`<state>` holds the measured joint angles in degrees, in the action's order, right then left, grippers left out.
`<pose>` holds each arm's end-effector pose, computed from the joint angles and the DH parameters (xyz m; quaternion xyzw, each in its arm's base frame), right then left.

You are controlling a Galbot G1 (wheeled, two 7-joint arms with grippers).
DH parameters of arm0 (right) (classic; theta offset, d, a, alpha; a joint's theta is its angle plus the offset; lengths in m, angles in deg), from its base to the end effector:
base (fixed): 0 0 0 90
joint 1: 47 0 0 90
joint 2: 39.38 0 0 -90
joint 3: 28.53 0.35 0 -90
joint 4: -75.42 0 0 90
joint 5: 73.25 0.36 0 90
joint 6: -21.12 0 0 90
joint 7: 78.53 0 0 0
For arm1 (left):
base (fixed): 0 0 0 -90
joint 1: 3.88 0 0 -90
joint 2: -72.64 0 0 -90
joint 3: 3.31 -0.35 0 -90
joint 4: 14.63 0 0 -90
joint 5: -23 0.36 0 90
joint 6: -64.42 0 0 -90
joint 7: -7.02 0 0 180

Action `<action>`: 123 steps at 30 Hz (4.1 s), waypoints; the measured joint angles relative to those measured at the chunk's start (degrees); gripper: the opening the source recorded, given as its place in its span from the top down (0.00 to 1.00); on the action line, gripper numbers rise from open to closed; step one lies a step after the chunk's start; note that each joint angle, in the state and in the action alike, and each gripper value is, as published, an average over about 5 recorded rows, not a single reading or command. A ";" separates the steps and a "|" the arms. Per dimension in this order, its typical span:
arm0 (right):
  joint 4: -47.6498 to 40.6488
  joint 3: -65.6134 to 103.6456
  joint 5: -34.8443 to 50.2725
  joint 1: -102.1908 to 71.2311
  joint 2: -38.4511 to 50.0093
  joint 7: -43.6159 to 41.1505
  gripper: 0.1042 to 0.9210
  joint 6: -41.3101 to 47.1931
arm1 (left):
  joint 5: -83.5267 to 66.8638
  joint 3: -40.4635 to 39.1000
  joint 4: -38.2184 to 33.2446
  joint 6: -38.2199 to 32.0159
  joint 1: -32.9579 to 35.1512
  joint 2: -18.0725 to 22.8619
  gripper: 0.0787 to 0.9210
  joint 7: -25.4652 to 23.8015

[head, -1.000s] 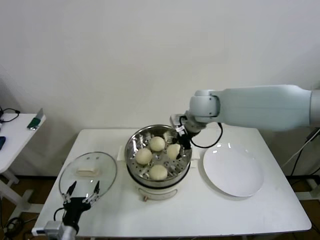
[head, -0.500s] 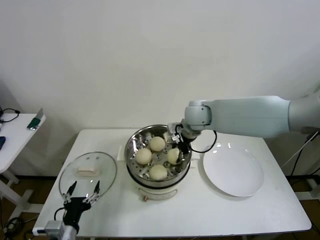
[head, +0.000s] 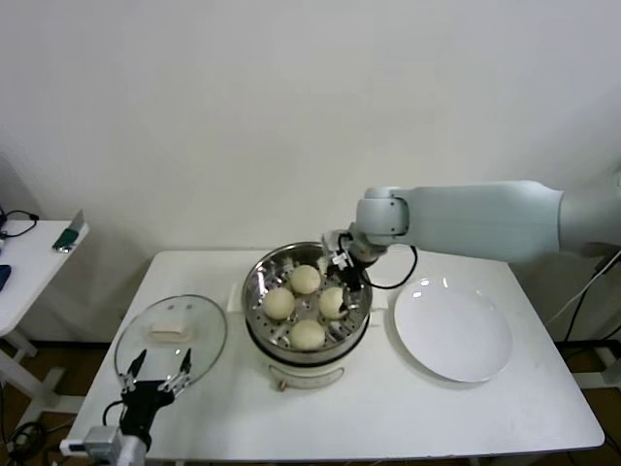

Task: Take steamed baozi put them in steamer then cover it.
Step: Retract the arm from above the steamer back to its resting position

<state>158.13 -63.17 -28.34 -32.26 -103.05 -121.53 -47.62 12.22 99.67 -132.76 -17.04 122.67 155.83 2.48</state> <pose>0.5206 0.0878 -0.0729 0.5712 -0.5347 0.5397 0.3108 0.1470 0.0922 -0.3212 0.0315 -0.9904 -0.0062 0.1342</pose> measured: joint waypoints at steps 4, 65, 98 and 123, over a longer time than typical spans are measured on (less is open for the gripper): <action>1.22 2.67 3.51 0.12 2.99 1.91 0.12 -0.36 | -0.33 -0.01 -0.13 -0.69 0.02 -0.07 0.12 0.40; 14.97 127.34 -19.64 -138.32 -0.65 34.85 0.12 -42.10 | 56.59 -0.80 9.91 -12.98 -3.85 -6.84 0.12 21.47; 16.86 130.15 -21.78 -144.26 -6.80 35.26 0.12 -47.07 | 89.82 -4.59 36.88 -13.47 -18.42 -8.28 0.12 30.01; 17.81 131.03 -23.13 -146.10 -8.22 35.10 0.12 -47.86 | 90.98 -6.61 44.52 -11.34 -26.60 -10.51 0.27 28.13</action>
<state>175.94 67.86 -51.47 -178.37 -111.26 -86.43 -95.48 103.21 93.06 -88.24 -28.38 96.06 145.32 30.61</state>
